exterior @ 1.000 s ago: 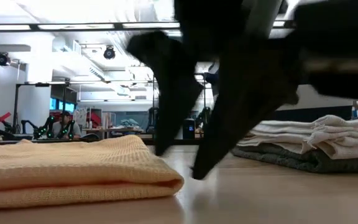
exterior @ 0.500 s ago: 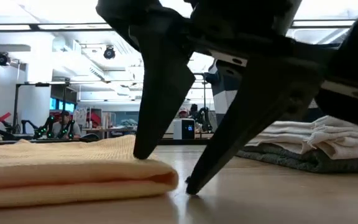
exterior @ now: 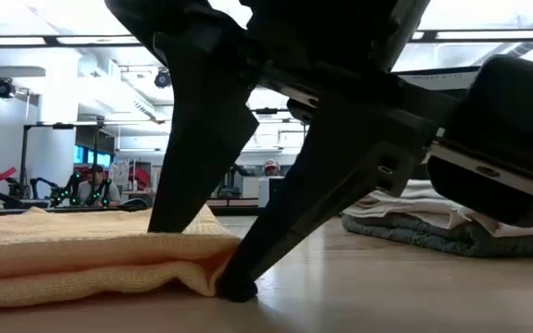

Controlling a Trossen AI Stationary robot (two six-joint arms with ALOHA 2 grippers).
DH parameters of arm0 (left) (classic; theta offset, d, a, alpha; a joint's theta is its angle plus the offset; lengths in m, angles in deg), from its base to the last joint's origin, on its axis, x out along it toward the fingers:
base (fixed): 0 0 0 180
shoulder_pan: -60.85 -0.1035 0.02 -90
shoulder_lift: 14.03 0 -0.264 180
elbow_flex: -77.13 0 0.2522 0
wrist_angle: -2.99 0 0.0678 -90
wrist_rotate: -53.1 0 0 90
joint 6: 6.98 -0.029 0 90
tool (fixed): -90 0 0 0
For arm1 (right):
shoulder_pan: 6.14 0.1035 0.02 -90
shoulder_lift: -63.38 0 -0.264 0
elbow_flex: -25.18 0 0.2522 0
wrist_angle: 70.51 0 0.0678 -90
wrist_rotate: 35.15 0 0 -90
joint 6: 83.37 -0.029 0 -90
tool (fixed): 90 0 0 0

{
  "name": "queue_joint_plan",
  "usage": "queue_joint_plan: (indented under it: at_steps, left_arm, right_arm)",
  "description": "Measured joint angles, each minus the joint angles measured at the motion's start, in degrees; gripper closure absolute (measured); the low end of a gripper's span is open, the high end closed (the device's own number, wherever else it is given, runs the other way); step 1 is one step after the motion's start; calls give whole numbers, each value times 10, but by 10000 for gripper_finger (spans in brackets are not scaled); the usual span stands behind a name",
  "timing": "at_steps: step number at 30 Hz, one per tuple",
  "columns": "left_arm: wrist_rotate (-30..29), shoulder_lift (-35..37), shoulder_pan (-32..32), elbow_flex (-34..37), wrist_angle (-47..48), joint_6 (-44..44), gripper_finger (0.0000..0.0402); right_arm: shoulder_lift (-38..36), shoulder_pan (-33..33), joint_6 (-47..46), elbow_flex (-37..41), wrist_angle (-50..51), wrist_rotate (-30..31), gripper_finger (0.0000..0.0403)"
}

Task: Fold kitchen towel into neat rectangle
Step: Fold the orange towel

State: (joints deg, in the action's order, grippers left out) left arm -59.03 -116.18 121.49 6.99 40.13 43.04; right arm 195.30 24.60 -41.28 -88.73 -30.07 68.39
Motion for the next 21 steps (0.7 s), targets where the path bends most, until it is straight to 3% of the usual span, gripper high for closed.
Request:
queue_joint_plan:
  at_steps: [10,21]
  left_arm:
    - [-2,0,0,3,1,3,391]
    - [2,0,-3,8,2,-11,391]
  right_arm:
    - [-2,12,-69,-1,56,4,299]
    - [2,0,-77,0,39,56,289]
